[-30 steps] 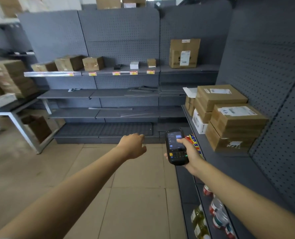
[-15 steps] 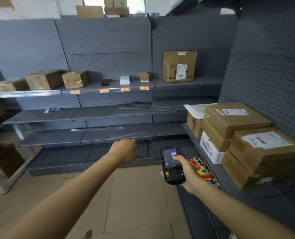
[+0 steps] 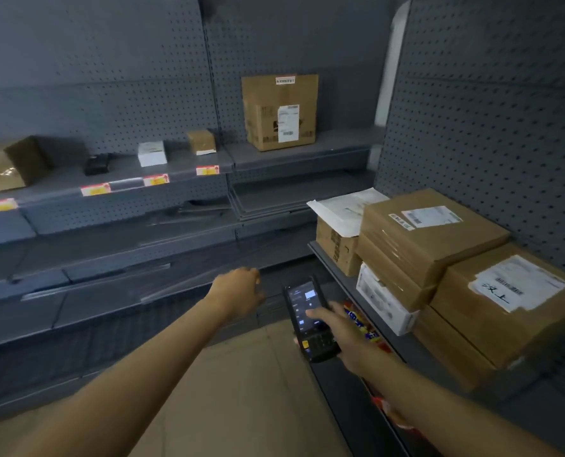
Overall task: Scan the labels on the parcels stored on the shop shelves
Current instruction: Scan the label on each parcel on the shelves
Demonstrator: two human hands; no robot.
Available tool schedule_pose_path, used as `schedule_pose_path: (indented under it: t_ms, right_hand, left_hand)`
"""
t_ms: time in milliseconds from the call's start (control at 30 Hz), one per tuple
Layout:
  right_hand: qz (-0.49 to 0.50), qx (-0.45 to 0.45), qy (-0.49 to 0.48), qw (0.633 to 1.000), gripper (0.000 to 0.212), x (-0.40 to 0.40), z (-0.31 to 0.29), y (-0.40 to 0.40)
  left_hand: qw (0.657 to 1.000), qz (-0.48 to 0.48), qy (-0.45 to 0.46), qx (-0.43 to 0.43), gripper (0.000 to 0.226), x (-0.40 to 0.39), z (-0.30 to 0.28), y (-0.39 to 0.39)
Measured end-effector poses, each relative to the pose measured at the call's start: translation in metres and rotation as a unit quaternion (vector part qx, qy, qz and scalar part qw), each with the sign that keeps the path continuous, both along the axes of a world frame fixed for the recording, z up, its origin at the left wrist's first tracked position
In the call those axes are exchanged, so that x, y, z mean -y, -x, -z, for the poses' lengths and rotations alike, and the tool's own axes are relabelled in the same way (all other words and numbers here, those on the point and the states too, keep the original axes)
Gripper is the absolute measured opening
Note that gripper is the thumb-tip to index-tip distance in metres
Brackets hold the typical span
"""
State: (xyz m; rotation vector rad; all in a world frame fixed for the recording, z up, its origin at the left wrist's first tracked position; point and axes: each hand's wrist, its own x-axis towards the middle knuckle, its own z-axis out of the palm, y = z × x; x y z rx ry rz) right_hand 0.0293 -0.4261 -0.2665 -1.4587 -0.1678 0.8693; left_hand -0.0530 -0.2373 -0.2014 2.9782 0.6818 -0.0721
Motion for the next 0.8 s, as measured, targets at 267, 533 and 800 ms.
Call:
schedule_pose_path:
  t_ms: [267,533,800]
  right_hand:
    - [0.072,0.055,0.017,0.996,0.034,0.013,-0.009,-0.084]
    - [0.268,0.066,0.012,0.961,0.059,0.071,-0.015,-0.119]
    - [0.525,0.058,-0.002,0.849,0.058,0.117,-0.025,-0.125]
  left_hand:
    - [0.987,0.154,0.012,0.032,0.036,0.001,-0.014,-0.149]
    - [0.943,0.324,0.001,0.068,0.035,0.059,-0.028,-0.276]
    - [0.846,0.521,0.079,0.076,0.029,0.127,-0.029,-0.334]
